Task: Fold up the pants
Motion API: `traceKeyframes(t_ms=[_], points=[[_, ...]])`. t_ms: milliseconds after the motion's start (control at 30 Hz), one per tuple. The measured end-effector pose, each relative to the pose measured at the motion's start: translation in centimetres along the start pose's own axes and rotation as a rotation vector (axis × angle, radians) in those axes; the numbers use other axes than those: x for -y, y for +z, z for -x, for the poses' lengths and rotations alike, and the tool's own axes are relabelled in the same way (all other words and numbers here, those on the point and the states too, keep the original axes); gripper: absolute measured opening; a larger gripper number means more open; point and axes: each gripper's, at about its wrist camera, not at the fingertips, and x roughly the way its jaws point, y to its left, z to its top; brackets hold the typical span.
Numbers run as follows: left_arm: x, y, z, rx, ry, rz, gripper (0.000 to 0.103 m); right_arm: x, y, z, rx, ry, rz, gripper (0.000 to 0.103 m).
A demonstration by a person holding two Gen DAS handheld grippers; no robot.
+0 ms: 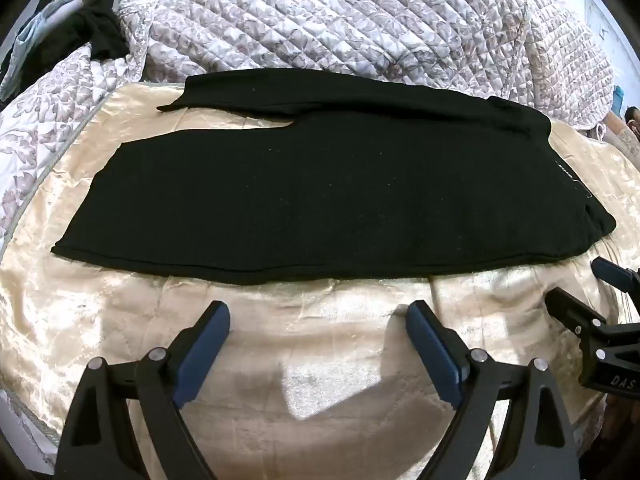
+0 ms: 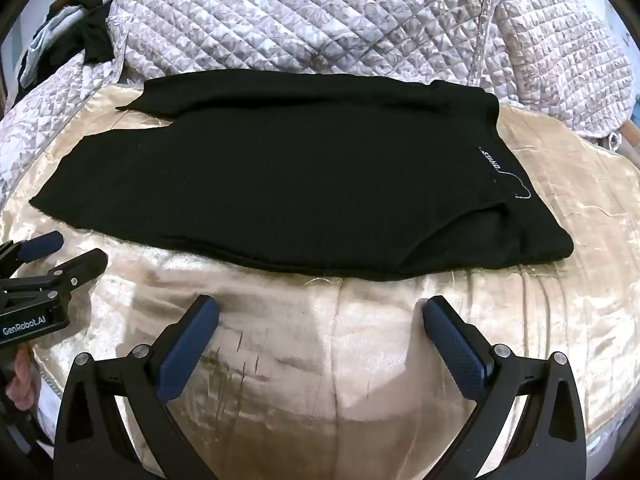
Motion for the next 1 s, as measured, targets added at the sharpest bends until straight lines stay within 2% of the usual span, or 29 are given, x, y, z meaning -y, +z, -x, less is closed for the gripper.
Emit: traceKeyframes(t_ms=[1000], points=[[-0.08, 0.02, -0.01, -0.003, -0.005, -0.001, 0.092, -0.07, 0.02, -0.1, -0.006, 0.0, 0.001, 0.103]])
